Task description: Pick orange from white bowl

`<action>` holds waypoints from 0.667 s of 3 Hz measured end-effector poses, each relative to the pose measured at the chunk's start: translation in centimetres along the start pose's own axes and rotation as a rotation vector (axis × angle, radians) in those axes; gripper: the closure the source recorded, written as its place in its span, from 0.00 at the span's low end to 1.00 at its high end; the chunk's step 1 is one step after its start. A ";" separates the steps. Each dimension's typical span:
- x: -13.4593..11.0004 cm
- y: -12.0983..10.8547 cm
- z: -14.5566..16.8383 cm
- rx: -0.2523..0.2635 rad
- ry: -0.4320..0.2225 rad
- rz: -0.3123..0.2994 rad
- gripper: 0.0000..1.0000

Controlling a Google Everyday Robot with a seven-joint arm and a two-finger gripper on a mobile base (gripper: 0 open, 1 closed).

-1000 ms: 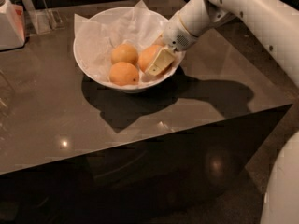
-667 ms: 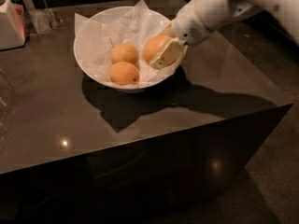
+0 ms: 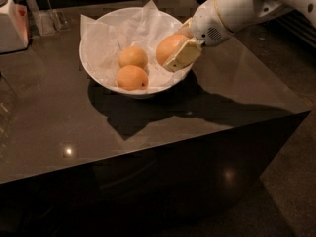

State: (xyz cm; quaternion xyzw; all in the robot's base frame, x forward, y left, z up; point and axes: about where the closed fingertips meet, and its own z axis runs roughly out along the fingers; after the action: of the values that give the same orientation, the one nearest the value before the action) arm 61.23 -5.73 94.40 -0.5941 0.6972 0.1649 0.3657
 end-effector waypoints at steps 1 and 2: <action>-1.2 2.2 -2.0 0.022 -0.067 -0.016 1.00; -1.9 6.7 -6.4 0.101 -0.132 -0.027 1.00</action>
Offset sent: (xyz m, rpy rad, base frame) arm -0.1429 -0.0173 0.0720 0.1733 -0.2185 -0.0508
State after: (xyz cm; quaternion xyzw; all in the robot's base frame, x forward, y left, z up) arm 52.88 -6.98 98.67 -0.5720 0.6711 0.1636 0.4424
